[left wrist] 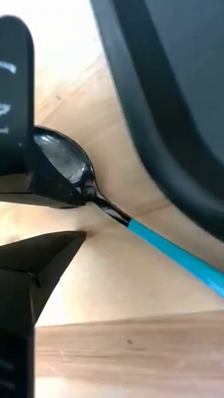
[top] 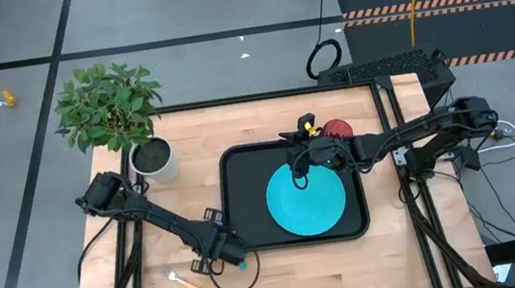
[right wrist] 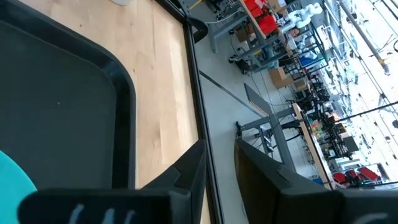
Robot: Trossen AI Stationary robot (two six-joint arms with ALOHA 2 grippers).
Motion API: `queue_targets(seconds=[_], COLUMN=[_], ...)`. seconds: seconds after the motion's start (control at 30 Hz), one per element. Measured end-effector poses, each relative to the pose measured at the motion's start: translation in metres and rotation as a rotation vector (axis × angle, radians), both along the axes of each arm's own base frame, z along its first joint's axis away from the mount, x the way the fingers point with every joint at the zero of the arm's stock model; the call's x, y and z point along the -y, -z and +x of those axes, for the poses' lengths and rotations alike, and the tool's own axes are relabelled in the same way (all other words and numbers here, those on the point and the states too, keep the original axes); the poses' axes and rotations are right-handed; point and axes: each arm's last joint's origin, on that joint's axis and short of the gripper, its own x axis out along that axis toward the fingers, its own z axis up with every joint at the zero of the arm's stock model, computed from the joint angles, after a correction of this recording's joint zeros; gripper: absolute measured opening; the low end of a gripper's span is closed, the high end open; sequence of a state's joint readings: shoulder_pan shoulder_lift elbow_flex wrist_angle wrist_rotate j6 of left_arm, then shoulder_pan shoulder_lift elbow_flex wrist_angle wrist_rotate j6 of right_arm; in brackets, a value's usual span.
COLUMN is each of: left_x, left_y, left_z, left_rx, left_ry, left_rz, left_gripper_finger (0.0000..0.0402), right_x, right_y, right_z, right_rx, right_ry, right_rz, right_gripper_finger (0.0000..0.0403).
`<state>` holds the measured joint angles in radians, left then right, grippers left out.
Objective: Pick and place plate/cup/fork/spoon on tray
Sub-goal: Put the blue spoon on the black serving tray to the left of the blue plate
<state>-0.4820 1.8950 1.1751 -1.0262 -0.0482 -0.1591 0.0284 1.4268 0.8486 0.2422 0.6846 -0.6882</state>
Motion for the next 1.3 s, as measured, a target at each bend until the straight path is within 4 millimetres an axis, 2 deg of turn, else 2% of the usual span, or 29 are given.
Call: queue_targets(seconds=[0.17, 0.27, 0.53, 0.7, 0.8, 0.9, 1.13, 1.3], left_x=[-0.002, -0.003, -0.014, -0.019, -0.02, -0.018, -0.018, -0.018], left_y=[-0.002, -0.011, -0.047, -0.05, -0.049, -0.049, -0.046, -0.036], left_z=[-0.008, -0.011, 0.001, 0.004, 0.006, 0.007, 0.009, 0.008], left_rx=[-0.072, -0.091, 0.134, 0.154, 0.16, 0.167, 0.187, 0.205], left_ry=[-0.016, -0.017, -0.056, -0.072, -0.003, 0.07, 0.113, 0.13], left_rz=[0.043, 0.054, 0.034, 0.018, 0.01, 0.004, -0.009, -0.017], left_gripper_finger=[0.0076, 0.0076, 0.0076, 0.0077, 0.0085, 0.0113, 0.0218, 0.0246], right_x=[0.0, 0.0, 0.0, 0.0, 0.0, 0.0, 0.0, 0.001], right_y=[0.0, 0.0, -0.001, -0.004, -0.007, -0.009, -0.01, -0.021], right_z=[0.0, 0.0, 0.0, 0.0, -0.001, -0.004, -0.018, -0.031], right_rx=[0.001, 0.001, 0.013, 0.039, 0.053, 0.061, 0.066, 0.136], right_ry=[0.0, 0.0, -0.001, 0.001, 0.002, 0.005, 0.007, 0.014], right_rz=[0.0, 0.0, 0.007, 0.017, 0.019, 0.027, 0.029, 0.054], right_gripper_finger=[0.0077, 0.0077, 0.0077, 0.0077, 0.0077, 0.0077, 0.0077, 0.0077])
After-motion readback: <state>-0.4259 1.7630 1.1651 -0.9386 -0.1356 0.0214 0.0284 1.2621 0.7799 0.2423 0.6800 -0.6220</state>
